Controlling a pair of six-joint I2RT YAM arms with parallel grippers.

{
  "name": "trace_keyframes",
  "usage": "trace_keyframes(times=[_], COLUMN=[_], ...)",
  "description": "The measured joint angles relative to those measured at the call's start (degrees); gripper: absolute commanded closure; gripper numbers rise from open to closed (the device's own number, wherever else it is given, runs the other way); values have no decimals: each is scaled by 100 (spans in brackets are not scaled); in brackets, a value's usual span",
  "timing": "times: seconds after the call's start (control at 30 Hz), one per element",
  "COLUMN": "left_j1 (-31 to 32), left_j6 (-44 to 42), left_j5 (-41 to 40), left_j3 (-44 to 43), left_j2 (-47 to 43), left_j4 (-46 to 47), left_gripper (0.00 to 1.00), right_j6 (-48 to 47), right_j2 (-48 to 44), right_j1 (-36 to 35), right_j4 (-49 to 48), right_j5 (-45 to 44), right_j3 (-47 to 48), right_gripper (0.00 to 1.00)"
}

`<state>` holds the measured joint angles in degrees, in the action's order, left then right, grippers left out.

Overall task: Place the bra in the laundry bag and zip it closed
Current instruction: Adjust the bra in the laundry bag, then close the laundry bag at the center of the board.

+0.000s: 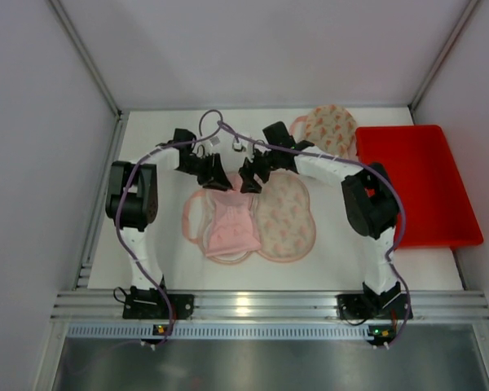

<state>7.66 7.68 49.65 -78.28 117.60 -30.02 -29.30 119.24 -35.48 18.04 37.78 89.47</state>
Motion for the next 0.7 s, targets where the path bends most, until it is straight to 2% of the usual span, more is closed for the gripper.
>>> trace_keyframes(times=[0.17, 0.37, 0.43, 0.53, 0.57, 0.7], left_j1=[17, 15, 11, -42, -83, -369], left_j6=[-199, -822, -1102, -1388, -1425, -1392], left_j5=[46, -387, -673, -1099, -1204, -1648], left_j3=[-170, -166, -114, 9, 55, 210], left_j2=[-297, -1550, -2059, -2789, -2990, -3480], left_j4=[-20, -42, -33, -9, 9, 11], left_gripper=[53, 45, 38, 23, 4, 1], right_j6=[1003, 1965, 2127, 2243, 2264, 2354], right_j2=[-557, -1882, -2398, -2900, -2990, -3025], right_j1=[417, 1097, 1364, 1703, 1794, 2002], right_j4=[367, 688, 796, 1073, 1209, 1624], right_j5=[90, 68, 4, -125, -181, -439], right_j3=[52, -420, -857, -1486, -1696, -2470], right_gripper=[19, 20, 20, 20, 20, 21])
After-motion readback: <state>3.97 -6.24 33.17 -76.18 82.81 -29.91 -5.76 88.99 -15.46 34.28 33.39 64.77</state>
